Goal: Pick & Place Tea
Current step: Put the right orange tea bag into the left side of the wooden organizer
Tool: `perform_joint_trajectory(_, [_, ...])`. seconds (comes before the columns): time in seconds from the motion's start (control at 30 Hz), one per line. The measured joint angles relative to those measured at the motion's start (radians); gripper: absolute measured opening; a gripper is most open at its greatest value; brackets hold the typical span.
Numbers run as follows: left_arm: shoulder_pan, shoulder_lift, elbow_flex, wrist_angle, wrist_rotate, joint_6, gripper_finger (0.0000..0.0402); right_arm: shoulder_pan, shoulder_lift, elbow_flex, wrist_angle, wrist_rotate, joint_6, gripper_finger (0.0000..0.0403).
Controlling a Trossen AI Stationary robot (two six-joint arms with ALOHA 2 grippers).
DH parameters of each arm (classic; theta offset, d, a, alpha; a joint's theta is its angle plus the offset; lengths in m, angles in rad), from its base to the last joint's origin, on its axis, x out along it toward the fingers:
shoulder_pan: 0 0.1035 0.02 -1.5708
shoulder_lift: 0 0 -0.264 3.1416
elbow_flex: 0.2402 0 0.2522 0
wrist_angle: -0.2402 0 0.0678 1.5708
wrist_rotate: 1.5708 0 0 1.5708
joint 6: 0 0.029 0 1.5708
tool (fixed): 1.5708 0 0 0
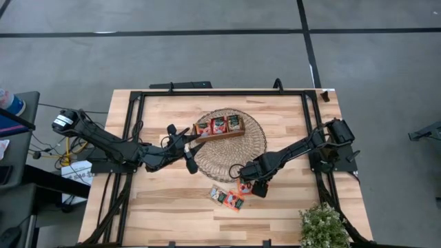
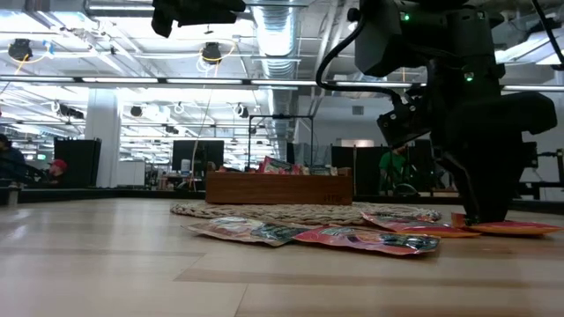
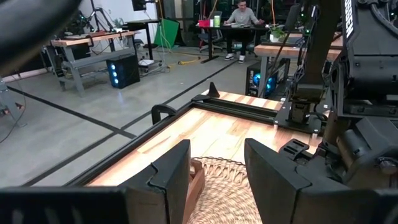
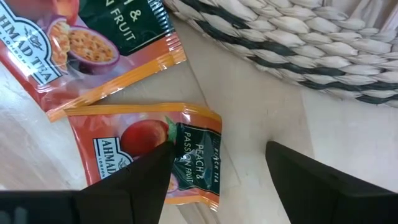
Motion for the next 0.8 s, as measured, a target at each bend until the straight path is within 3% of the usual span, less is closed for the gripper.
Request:
perform_joint_trajectory(0.1, [0.000,0.000,0.000,0.000,0.000,0.000,0.0145,0.000,0.000,-0.001,0.003,-0.008,0.003,0.0242])
perform_joint_trajectory(0.17, [0.000,0.000,0.000,0.000,0.000,0.000,0.0145,0.000,0.000,-0.002,0.011,-0.011,0.007,0.0212])
perform_joint_trajectory(0.23, [0.000,0.000,0.000,0.000,0.000,0.000,0.0145,0.000,0.000,-0.003,0.025,-0.012,0.008,0.0158])
perform_joint_trajectory(0.33, [0.000,0.000,0.000,0.000,0.000,0.000,0.0145,-0.011,-0.001,-0.004,0.039,-0.037,-0.009,0.0042])
perform_joint_trajectory(0.37, [0.000,0.000,0.000,0.000,0.000,0.000,0.0145,-0.016,-0.001,-0.003,0.041,-0.048,-0.016,0.0023])
perform_joint_trajectory(0.8, [0.000,0.000,0.000,-0.008,0.000,0.000,0.0145,-0.026,0.007,0.067,-0.053,-0.040,-0.004,0.0001])
